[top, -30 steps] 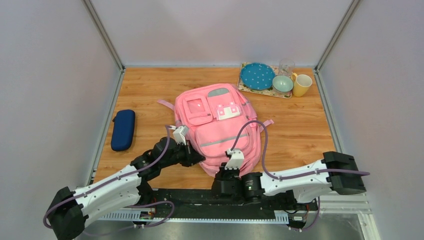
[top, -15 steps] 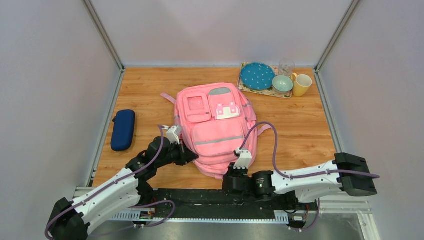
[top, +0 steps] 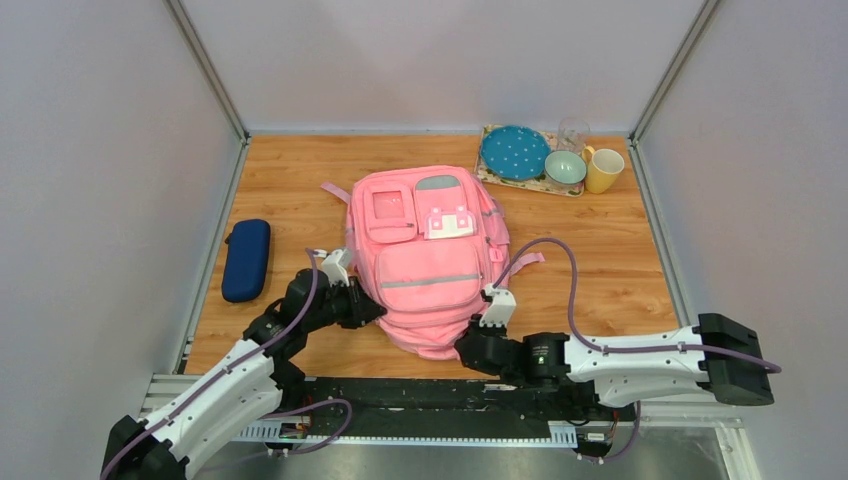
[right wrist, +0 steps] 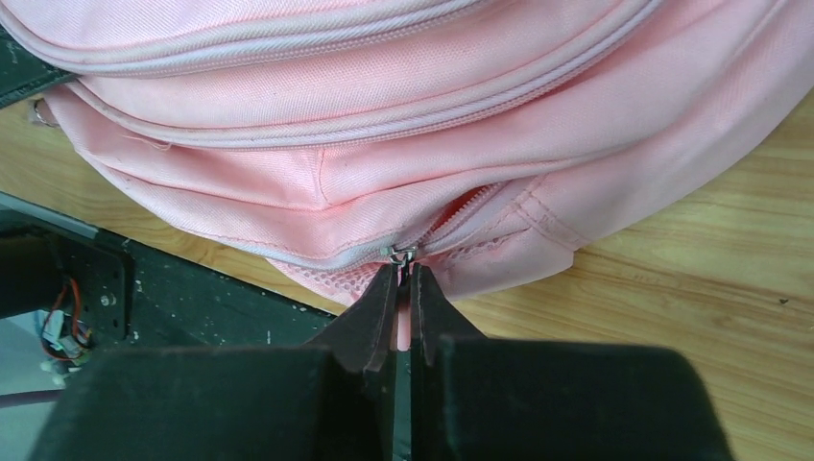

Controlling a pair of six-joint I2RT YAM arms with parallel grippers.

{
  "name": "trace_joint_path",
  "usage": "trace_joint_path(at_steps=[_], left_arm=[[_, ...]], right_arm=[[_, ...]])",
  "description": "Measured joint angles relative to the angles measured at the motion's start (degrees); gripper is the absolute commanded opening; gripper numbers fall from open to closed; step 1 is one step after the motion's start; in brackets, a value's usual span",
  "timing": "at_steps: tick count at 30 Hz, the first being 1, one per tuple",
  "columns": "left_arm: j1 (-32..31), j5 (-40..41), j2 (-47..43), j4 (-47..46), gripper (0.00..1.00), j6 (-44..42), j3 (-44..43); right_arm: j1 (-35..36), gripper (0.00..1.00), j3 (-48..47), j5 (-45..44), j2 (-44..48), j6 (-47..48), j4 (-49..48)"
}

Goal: Pack the student bag
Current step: Zip the student bag at the center of the board.

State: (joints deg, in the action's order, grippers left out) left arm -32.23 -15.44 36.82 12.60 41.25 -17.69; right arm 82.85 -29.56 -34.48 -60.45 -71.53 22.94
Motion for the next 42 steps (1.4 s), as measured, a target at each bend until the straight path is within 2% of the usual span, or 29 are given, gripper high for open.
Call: trace_joint_path(at_steps=[1,3,4,10,18,22,26,34,42], left_arm=[[0.04,-0.28,0.00,-0.04,0.51,-0.15,0.09],[0.13,-0.94,-0.09,0.09,0.62,-0.72,0.15],[0.13,-1.22,-0.28,0.37,0.77,-0.87,0.15],[0.13,1.68,-4.35,6.84,0.79,-0.76,-0.72],[0.11,3.39,-14.58,13.46,0.80,7.39,0.33],[-0.98,2.45,-14.86,14.43,0.80,10.84,0.57],[-6.99,4.17,-15.13,14.03,0.81,14.53,1.68],[-26.86,14.64,-8.04,6.58,0.81,21.38,4.39],[-28.83,20.28,-0.24,-7.52,0.82,25.27,8.04]], right_arm=[[-0.09,0.00,-0.28,0.24,-0.83,0.70,-0.22],[-0.17,0.00,-0.81,0.70,-2.62,1.57,-0.85],[-0.17,0.00,-1.03,0.98,-3.80,1.90,-1.49],[-0.17,0.00,-1.53,1.88,-6.80,2.43,-3.54],[-0.17,0.00,-1.55,2.19,-6.25,2.56,-3.91],[-0.17,0.00,-1.11,2.34,-4.98,2.54,-3.89],[-0.17,0.00,-0.94,2.40,-4.46,2.54,-3.85],[-0.17,0.00,-0.90,2.47,-4.39,2.54,-3.82],[-0.17,0.00,-0.48,2.91,-3.63,2.58,-3.93]])
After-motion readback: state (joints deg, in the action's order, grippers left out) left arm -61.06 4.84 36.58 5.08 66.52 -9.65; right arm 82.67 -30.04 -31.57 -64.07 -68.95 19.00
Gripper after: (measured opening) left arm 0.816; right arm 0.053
